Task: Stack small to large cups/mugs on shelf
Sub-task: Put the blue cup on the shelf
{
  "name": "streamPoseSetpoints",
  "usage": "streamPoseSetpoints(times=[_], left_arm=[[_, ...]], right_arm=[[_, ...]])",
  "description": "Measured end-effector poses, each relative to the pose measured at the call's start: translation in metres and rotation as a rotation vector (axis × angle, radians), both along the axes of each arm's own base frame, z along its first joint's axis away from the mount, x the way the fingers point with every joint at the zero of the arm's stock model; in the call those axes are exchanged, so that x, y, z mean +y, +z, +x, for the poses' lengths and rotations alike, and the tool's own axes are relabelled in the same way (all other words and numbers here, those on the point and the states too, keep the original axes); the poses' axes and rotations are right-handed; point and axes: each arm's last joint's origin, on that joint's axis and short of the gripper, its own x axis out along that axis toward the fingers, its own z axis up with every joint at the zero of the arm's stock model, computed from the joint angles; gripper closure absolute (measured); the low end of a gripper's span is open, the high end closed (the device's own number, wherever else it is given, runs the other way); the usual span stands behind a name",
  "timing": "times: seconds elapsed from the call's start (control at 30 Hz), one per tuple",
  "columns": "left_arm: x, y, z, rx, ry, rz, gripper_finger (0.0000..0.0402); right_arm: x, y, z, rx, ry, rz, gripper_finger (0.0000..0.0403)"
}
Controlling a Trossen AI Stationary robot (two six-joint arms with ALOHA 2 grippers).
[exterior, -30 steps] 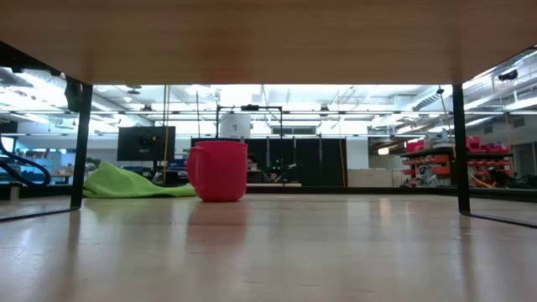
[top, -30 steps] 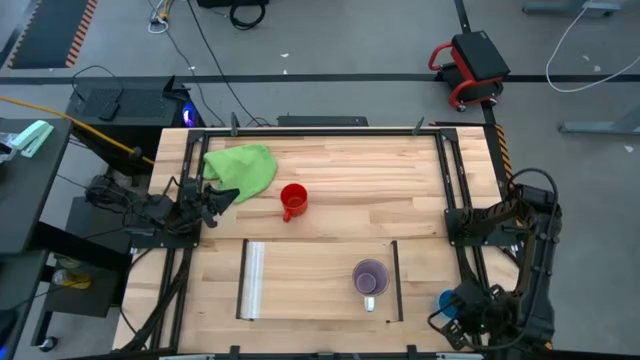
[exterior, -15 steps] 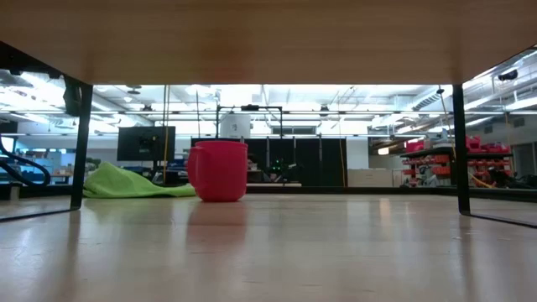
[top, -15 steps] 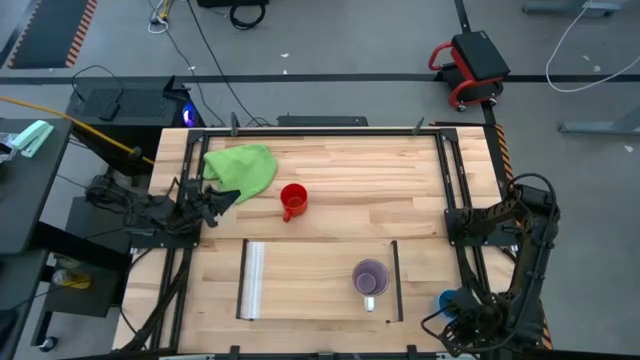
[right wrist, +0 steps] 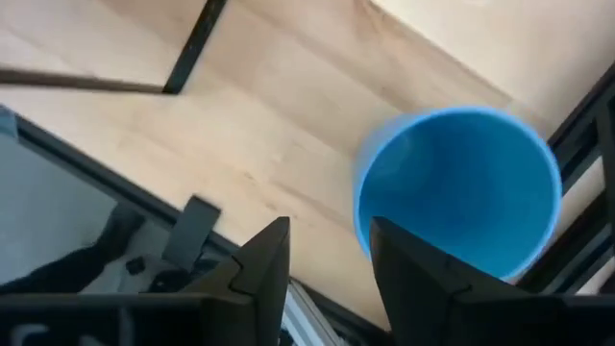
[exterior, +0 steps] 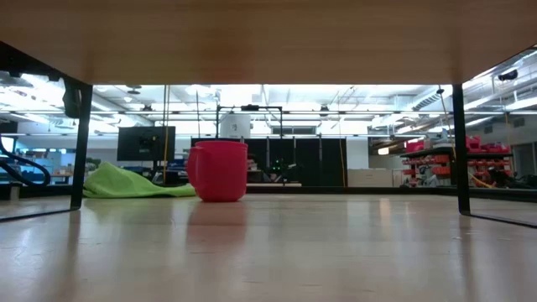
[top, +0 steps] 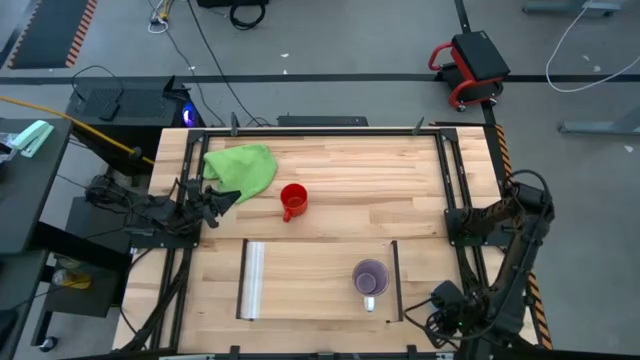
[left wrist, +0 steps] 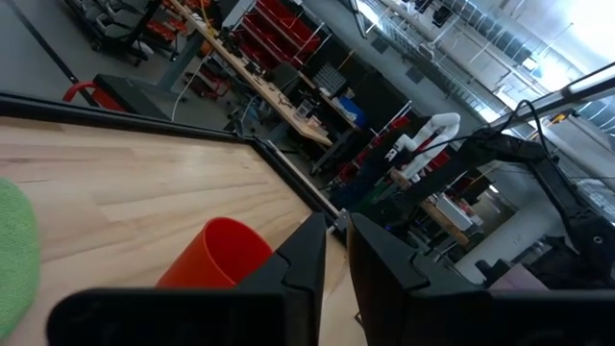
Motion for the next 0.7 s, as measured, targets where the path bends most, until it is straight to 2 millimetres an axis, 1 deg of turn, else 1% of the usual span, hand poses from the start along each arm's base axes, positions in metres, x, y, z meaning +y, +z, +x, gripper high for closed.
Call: streamPoseSetpoints(times=[0.13, 0.33, 0.57, 0.7], left_arm=[[0.0, 0.0, 0.0, 0.0, 0.0, 0.0, 0.0345], [0.0, 0.0, 0.0, 0.0, 0.0, 0.0, 0.0348], [0.0, 0.0, 0.0, 0.0, 0.0, 0.0, 0.0342], [0.0, 0.0, 0.0, 0.0, 0.0, 0.0, 0.0345]], right_arm=[[-0.004, -0.001, 0.006, 0.008, -0.014, -0.013, 0.0256], [-0.008, -0.001, 0.007, 0.024, -0.036, -0.04, 0.0263], [-0.007, -0.02, 0.005, 0.014, -0.066, -0.02, 0.0275], [-0.007, -0.026, 0.005, 0.006, -0.079, -0.004, 0.0277]])
